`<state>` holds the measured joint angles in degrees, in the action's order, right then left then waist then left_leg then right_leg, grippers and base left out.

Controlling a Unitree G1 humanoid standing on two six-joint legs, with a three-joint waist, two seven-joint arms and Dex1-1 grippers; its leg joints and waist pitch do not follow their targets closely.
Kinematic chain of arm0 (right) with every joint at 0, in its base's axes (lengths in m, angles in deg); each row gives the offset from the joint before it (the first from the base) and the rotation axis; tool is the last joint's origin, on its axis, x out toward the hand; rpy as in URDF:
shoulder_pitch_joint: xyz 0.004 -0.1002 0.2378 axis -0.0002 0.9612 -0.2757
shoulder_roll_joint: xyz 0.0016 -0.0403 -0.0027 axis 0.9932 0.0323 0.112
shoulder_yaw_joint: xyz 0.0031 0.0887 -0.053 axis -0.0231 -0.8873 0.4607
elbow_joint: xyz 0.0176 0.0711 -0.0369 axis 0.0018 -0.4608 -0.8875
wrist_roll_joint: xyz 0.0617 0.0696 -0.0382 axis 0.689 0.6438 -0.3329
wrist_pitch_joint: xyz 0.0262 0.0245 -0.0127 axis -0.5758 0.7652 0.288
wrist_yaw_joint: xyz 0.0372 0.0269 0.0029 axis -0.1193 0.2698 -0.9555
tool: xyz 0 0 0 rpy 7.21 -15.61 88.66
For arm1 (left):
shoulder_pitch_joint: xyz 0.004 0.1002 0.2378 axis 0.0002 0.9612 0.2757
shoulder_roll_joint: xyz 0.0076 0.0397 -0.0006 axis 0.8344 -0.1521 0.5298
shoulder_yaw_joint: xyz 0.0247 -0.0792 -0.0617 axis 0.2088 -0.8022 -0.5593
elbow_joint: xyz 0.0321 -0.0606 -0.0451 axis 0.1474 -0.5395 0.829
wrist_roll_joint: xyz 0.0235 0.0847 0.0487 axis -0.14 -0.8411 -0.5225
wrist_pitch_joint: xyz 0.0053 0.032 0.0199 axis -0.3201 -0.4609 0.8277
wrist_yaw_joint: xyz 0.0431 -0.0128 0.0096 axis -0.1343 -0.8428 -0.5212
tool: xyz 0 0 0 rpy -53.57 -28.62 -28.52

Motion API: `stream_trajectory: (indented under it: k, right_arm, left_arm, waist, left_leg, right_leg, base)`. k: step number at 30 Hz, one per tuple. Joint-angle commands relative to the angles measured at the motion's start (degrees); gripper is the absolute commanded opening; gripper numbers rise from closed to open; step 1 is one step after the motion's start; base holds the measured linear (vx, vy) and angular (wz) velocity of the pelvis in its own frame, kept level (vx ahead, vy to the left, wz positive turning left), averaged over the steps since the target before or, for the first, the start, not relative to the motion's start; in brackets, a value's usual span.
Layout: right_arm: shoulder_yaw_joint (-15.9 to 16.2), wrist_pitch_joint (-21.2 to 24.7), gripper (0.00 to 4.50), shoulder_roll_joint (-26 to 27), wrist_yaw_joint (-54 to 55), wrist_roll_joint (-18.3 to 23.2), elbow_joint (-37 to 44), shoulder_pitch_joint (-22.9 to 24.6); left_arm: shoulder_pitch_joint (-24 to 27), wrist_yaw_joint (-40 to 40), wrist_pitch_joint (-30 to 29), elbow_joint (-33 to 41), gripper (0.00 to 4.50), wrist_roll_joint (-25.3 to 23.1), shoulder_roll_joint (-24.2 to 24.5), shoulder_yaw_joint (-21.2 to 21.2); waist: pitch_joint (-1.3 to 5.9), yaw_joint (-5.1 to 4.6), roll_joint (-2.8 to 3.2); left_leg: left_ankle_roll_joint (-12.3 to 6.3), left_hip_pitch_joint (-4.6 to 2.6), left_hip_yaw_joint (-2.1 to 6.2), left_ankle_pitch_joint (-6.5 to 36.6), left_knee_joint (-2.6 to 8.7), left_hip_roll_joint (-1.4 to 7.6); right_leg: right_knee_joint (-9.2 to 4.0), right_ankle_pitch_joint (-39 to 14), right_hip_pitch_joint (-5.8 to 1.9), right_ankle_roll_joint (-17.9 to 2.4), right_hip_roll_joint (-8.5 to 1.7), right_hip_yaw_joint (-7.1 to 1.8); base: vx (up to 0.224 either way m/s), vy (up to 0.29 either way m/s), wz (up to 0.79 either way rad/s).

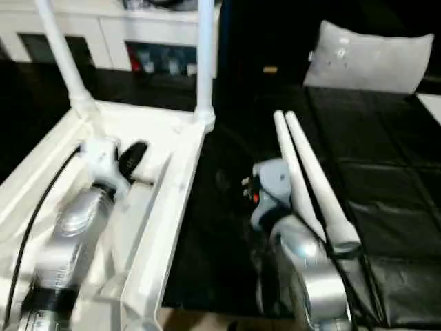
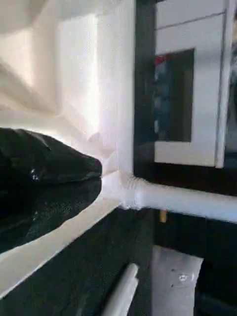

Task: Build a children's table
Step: Rotate table base

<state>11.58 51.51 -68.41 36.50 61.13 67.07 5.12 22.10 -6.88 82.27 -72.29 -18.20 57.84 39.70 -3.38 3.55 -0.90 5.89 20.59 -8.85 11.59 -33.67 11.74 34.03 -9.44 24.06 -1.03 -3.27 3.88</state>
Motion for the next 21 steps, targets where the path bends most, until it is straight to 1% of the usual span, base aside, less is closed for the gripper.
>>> stream_trajectory:
  k: [1,2,3,4,5,6,7,8,9,10,11,12,13,14,15,16,17,18,19,20,21]
  right_arm:
    - [0.38,0.77,4.50,-0.44,-0.23,0.24,1.18,1.24]
    - [0.50,0.85,4.50,-0.57,-0.22,0.10,1.37,1.75]
    - [0.40,1.10,4.50,-0.63,-0.02,0.31,1.76,2.47]
    - [0.31,1.30,4.50,-0.71,0.25,0.30,1.96,2.95]
    - [0.13,1.32,4.50,-0.66,0.53,0.33,1.94,3.42]
    - [0.01,1.46,4.50,-0.56,0.80,0.40,2.06,3.85]
    - [0.01,1.46,4.50,-0.56,0.80,0.40,2.06,3.85]
    - [0.05,1.32,4.50,-0.54,1.09,0.14,2.08,4.20]
    - [0.18,1.46,4.50,-0.42,1.58,-0.18,2.17,4.69]
    - [0.24,1.49,4.50,-0.38,1.75,-0.31,2.08,4.87]
    - [0.32,1.26,4.50,-0.37,1.84,-0.45,1.95,5.05]
    - [0.40,0.98,4.50,-0.39,1.86,-0.57,1.83,5.18]
    - [0.57,0.73,4.50,-0.39,1.79,-0.56,1.77,5.36]
    - [0.78,0.52,4.50,-0.56,1.49,-0.46,1.76,5.57]
    - [1.18,-0.05,4.50,-1.00,0.86,-0.44,1.75,5.83]
    - [1.23,-0.12,4.50,-1.05,0.79,-0.44,1.75,5.86]
    - [1.44,-0.50,4.50,-1.29,0.28,-0.26,1.84,6.04]
    - [1.51,-0.69,4.50,-1.38,0.15,-0.23,1.89,6.09]
    - [1.38,-1.06,4.50,-1.50,-0.09,0.01,1.88,5.97]
    - [1.38,-1.06,4.50,-1.50,-0.09,0.01,1.88,5.97]
    - [1.28,-1.26,4.50,-1.57,-0.21,0.02,1.82,5.88]
  left_arm:
    - [0.10,-1.19,-1.76,3.61,0.06,-0.60,-0.10,0.67]
    - [0.86,-1.64,-2.91,5.27,0.06,-0.73,-0.13,0.91]
    - [2.02,-2.17,-4.63,8.00,0.06,-0.85,-0.10,1.37]
    - [2.74,-2.01,-5.88,9.59,0.06,-1.12,0.36,1.94]
    - [3.47,-2.09,-6.22,10.67,0.06,-1.42,0.52,2.18]
    - [4.40,-2.18,-6.89,12.17,0.06,-1.50,0.59,2.29]
    - [4.40,-2.18,-6.89,12.17,0.06,-1.50,0.59,2.29]
    - [5.37,-2.21,-7.49,13.47,0.06,-1.29,0.60,2.25]
    - [7.13,-2.28,-8.87,15.74,0.06,-1.20,0.81,2.29]
    - [7.83,-2.07,-9.31,16.43,0.06,-1.09,1.05,2.44]
    - [8.56,-1.44,-9.47,17.07,0.06,-0.50,1.26,2.61]
    - [9.09,-0.80,-9.47,17.49,0.06,0.15,1.40,2.73]
    - [9.61,-0.35,-9.67,17.98,0.22,0.84,1.49,2.68]
    - [10.05,0.27,-10.00,18.64,0.34,1.57,1.74,2.66]
    - [10.58,1.69,-10.04,19.64,0.43,2.72,2.26,2.74]
    - [10.64,1.86,-10.07,19.78,0.43,2.86,2.32,2.75]
    - [10.80,2.28,-10.56,20.32,0.48,2.60,3.03,2.71]
    - [10.82,2.65,-10.64,20.54,0.77,2.58,3.38,2.59]
    - [10.76,3.10,-11.84,21.20,0.77,2.36,4.49,2.31]
    - [10.76,3.10,-11.84,21.20,0.85,2.36,4.49,2.31]
    - [10.78,4.06,-12.25,21.54,0.89,2.83,5.36,2.40]
  waist:
    - [3.67,0.01,-0.27]
    - [4.12,-0.10,-0.20]
    - [6.43,-0.24,-0.41]
    - [7.06,-0.21,-0.56]
    - [7.50,-0.16,-0.51]
    - [7.74,-0.28,-0.37]
    - [7.06,-0.19,0.10]
    - [6.47,-0.17,0.63]
    - [4.37,-1.96,1.85]
    - [3.01,-1.81,2.82]
    - [2.05,-0.29,2.71]
    - [0.62,4.93,3.05]
    - [1.72,8.49,2.22]
    - [2.96,7.03,-0.39]
    - [-0.08,4.68,-3.78]
    - [0.81,7.31,-0.70]
    - [-0.74,8.29,-1.50]
    - [-0.02,8.25,-1.40]
    - [1.73,7.96,0.52]
    - [0.43,6.64,0.14]
    - [1.81,5.39,1.82]
  left_leg:
    - [-4.22,1.54,-0.62,1.77,3.16,0.49]
    - [-5.68,2.03,-0.83,-3.93,2.37,0.11]
    - [-12.98,3.80,-1.15,-21.76,-0.45,-2.04]
    - [-15.64,4.49,-0.98,-26.92,-1.12,-2.59]
    - [-18.26,5.16,-0.76,-30.69,-1.60,-2.89]
    - [-21.24,6.18,-0.79,-27.60,-2.13,-3.05]
    - [-20.97,6.28,-1.00,-13.21,-2.00,-2.17]
    - [-19.38,5.66,-1.13,-3.52,-1.71,-1.42]
    - [-11.66,3.21,0.54,24.63,1.42,2.01]
    - [-8.84,4.53,2.12,36.58,7.08,6.07]
    - [-4.84,7.89,2.10,45.02,10.56,7.47]
    - [0.08,10.47,-4.35,55.35,11.74,4.43]
    - [0.12,11.26,-6.74,46.90,8.84,5.23]
    - [1.70,7.94,-6.97,34.93,3.25,5.08]
    - [0.34,0.00,-0.57,10.87,-15.56,0.34]
    - [-2.81,3.28,0.64,7.79,-13.58,-1.25]
    - [-1.27,3.54,3.65,8.99,-13.18,-1.98]
    - [-0.24,1.32,3.90,11.45,-12.20,-2.24]
    - [1.31,-1.35,4.09,14.92,-5.45,-0.10]
    - [1.92,-1.77,4.45,21.29,-2.52,1.22]
    - [1.49,-2.59,5.09,26.36,1.05,2.67]
  right_leg:
    - [-5.19,-13.65,-1.86,-4.83,-2.83,-2.40]
    - [-4.68,-6.31,-1.38,-6.39,-2.30,-2.13]
    - [-3.07,18.60,-0.30,-10.01,-1.08,-0.75]
    - [-2.41,27.54,0.05,-11.06,-0.75,-0.43]
    - [-2.21,33.86,0.57,-12.02,-0.25,0.19]
    - [-3.44,32.73,1.51,-12.45,-0.16,0.98]
    - [-6.31,12.86,2.28,-11.26,-1.03,1.62]
    - [-8.05,-2.65,2.76,-9.37,-1.36,2.34]
    - [-8.43,-35.99,2.53,1.28,-0.46,5.19]
    - [-2.15,-35.54,0.28,4.05,0.69,5.74]
    - [9.55,-27.60,-3.30,2.40,-0.32,4.27]
    - [14.13,-22.72,-3.51,-1.08,1.43,5.77]
    - [16.73,-33.80,-6.61,0.32,0.06,-0.87]
    - [15.53,-49.75,-4.48,3.73,-1.36,-4.65]
    - [-6.74,-86.09,9.30,6.40,-7.34,-8.88]
    - [-5.81,-82.99,4.28,5.63,-5.14,-13.80]
    - [-3.52,-72.18,1.53,3.07,-5.63,-13.84]
    - [-2.44,-67.58,1.72,2.19,-4.41,-13.86]
    - [0.25,-44.77,-0.31,-1.89,-2.87,-11.61]
    - [1.70,-36.91,1.31,-3.31,-0.68,-8.97]
    - [2.73,-22.11,-0.41,-4.68,-0.78,-6.85]
  base:
    - [0.000,0.000,0.00]
    - [-0.051,0.008,0.02]
    - [-0.051,0.008,0.02]
    - [-0.067,0.013,-0.02]
    - [-0.112,0.030,-0.01]
    - [-0.112,0.030,-0.01]
    - [-0.166,0.032,0.03]
    - [-0.195,0.054,-0.05]
    - [-0.195,0.054,-0.05]
    - [-0.214,0.053,-0.20]
    - [-0.210,0.020,0.03]
    - [-0.210,0.020,0.03]
    - [-0.150,-0.078,0.21]
    - [-0.091,-0.159,0.28]
    - [-0.091,-0.159,0.28]
    - [-0.076,-0.074,0.23]
    - [-0.121,0.007,0.29]
    - [-0.121,0.007,0.29]
    - [-0.168,0.022,0.44]
    - [-0.135,0.058,0.20]
    - [-0.135,0.058,0.20]
